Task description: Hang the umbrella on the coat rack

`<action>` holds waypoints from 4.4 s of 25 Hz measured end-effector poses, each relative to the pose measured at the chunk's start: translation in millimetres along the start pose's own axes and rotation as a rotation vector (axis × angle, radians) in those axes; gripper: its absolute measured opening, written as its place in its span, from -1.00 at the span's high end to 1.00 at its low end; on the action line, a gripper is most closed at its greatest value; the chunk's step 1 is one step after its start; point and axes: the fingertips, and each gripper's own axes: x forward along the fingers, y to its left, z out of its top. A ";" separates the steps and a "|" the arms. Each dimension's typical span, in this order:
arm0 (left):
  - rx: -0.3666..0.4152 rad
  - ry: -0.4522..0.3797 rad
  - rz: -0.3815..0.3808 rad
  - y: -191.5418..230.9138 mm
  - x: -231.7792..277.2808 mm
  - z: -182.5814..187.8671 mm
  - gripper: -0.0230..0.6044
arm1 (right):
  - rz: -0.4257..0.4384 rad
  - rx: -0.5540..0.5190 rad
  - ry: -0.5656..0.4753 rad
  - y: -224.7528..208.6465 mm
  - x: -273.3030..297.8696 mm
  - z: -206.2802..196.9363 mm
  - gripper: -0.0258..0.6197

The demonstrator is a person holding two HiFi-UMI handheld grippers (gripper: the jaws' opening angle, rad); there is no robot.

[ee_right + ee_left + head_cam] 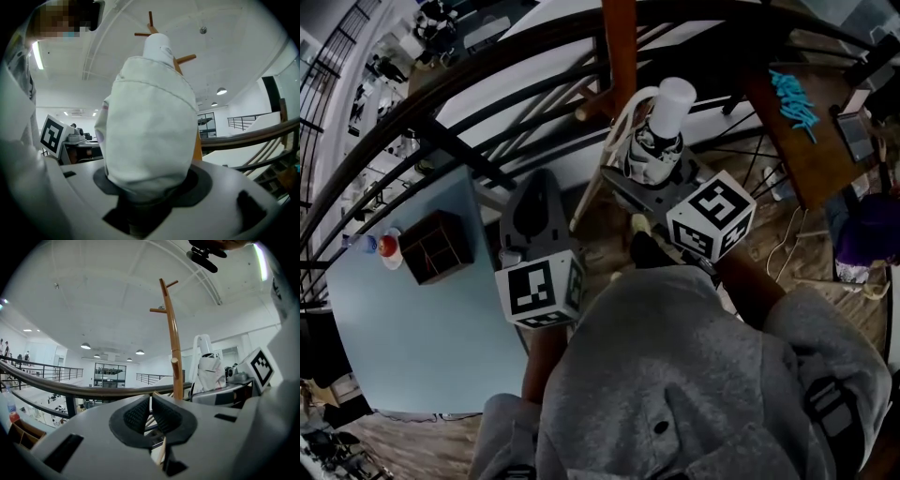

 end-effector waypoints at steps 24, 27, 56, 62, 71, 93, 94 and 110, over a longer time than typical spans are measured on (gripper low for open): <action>-0.029 -0.013 0.057 10.1 -2.6 -3.1 0.84 | 0.084 -0.010 0.035 19.8 33.4 5.8 0.13; -0.021 -0.019 0.069 11.8 -5.9 1.3 0.84 | 0.067 0.006 0.059 15.0 36.2 1.9 0.14; -0.022 -0.022 0.080 9.4 -20.8 -1.0 0.84 | 0.011 0.011 0.096 13.9 27.8 -4.7 0.13; -0.017 -0.025 0.073 3.4 -22.7 -0.8 0.84 | -0.017 0.018 0.109 2.2 32.3 -11.8 0.13; -0.025 -0.017 0.096 7.2 -26.2 -2.8 0.84 | -0.020 0.026 0.130 -0.5 44.5 -21.3 0.14; -0.031 0.022 0.026 -2.5 -14.5 -15.3 0.84 | -0.187 0.122 0.186 -44.6 14.8 -65.5 0.13; -0.032 0.025 0.021 -3.6 -14.1 -15.9 0.84 | -0.193 0.126 0.186 -46.0 13.2 -66.9 0.13; -0.031 0.076 -0.035 -28.3 -14.9 -34.0 0.84 | -0.250 0.162 0.215 -56.9 -17.5 -107.1 0.13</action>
